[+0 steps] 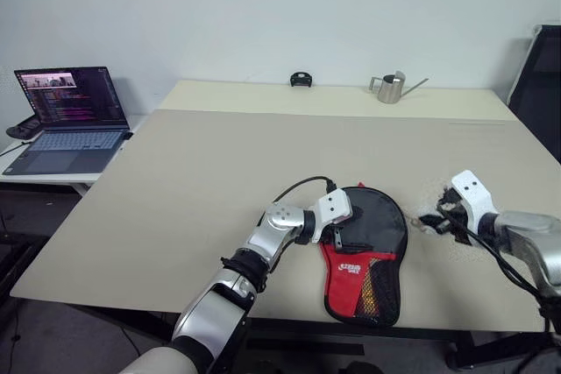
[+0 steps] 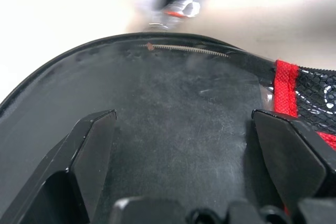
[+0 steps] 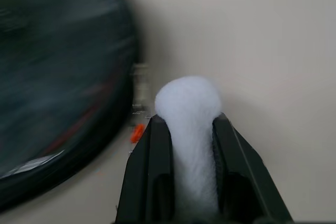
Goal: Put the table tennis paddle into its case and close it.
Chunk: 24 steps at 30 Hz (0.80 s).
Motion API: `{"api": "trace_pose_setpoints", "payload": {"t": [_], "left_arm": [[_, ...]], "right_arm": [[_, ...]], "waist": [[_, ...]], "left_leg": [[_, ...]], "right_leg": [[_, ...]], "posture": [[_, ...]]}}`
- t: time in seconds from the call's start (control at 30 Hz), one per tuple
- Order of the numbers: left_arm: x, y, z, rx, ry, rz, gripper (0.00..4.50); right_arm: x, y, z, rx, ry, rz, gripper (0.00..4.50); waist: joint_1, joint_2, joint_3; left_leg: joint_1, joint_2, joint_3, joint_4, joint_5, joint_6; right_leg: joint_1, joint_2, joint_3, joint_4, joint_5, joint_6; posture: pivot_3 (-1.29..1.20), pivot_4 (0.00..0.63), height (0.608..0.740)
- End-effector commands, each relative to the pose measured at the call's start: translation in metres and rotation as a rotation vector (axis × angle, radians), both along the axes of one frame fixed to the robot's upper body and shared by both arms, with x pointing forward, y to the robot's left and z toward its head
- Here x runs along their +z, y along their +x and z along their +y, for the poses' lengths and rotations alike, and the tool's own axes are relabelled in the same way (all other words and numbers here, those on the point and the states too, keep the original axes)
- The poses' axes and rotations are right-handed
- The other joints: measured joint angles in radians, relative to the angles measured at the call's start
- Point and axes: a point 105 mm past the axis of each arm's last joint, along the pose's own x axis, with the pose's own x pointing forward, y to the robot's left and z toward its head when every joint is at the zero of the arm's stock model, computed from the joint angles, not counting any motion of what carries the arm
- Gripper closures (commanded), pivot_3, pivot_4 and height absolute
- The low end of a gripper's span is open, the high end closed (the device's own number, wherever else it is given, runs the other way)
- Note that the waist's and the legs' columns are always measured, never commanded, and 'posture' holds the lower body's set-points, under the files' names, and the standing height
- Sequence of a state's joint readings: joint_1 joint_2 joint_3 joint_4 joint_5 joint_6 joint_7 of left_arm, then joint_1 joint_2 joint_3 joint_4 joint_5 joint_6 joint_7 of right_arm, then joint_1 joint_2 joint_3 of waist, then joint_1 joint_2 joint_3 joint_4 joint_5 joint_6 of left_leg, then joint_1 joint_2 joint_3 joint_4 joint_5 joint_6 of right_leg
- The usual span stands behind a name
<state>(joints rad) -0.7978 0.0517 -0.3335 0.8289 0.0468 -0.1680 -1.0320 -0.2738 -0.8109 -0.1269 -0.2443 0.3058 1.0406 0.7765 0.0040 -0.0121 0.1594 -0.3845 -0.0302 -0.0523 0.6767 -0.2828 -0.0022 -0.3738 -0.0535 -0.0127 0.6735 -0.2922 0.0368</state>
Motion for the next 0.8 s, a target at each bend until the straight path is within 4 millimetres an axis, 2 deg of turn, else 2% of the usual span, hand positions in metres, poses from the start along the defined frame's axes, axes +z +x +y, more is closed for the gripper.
{"api": "trace_pose_setpoints", "payload": {"t": [0.03,0.23,0.33,0.47,0.6,0.8], "left_arm": [[-0.049,-0.016,0.011,-0.015,0.16,0.106,0.0],[-0.049,-0.019,0.007,-0.025,0.152,0.11,0.0],[-0.049,-0.02,0.005,-0.032,0.152,0.111,0.0],[-0.049,-0.022,0.004,-0.036,0.151,0.112,0.0],[-0.049,-0.023,0.002,-0.041,0.15,0.112,0.0],[-0.049,-0.023,-0.001,-0.045,0.149,0.11,0.0]], "right_arm": [[0.012,-0.023,0.009,0.064,0.03,0.028,4.06],[0.004,-0.061,0.021,0.181,0.053,0.148,4.06],[-0.004,-0.092,0.029,0.297,0.058,0.244,4.06],[-0.009,-0.118,0.038,0.392,0.079,0.319,4.07],[-0.014,-0.134,0.05,0.453,0.104,0.355,4.09],[-0.021,-0.147,0.065,0.501,0.15,0.386,4.11]], "waist": [[0.0,-0.001,0.0],[0.006,-0.002,0.0],[0.014,-0.002,-0.001],[0.023,-0.003,-0.002],[0.026,-0.004,-0.002],[0.024,-0.007,-0.003]], "left_leg": [[0.001,0.0,0.0,0.0,-0.001,0.001],[0.002,0.0,0.0,0.0,-0.001,0.001],[0.001,0.0,0.0,-0.001,-0.001,0.002],[0.001,0.0,-0.002,-0.002,-0.003,0.004],[0.0,-0.002,-0.002,-0.002,-0.005,0.006],[0.002,-0.002,-0.002,-0.001,-0.005,0.006]], "right_leg": [[0.002,0.0,0.0,-0.001,0.0,0.0],[0.002,0.0,-0.001,-0.002,-0.001,0.001],[0.003,0.0,-0.001,-0.004,-0.001,0.002],[0.006,0.0,-0.003,-0.01,-0.001,0.002],[0.006,0.0,-0.003,-0.012,-0.002,0.004],[0.009,-0.001,-0.003,-0.013,-0.002,0.005]], "posture": [[0.0,0.15,0.74],[0.0,0.15,0.74],[0.0,0.15,0.74],[0.0,0.15,0.74],[0.0,0.15,0.74],[0.0,0.15,0.74]]}}
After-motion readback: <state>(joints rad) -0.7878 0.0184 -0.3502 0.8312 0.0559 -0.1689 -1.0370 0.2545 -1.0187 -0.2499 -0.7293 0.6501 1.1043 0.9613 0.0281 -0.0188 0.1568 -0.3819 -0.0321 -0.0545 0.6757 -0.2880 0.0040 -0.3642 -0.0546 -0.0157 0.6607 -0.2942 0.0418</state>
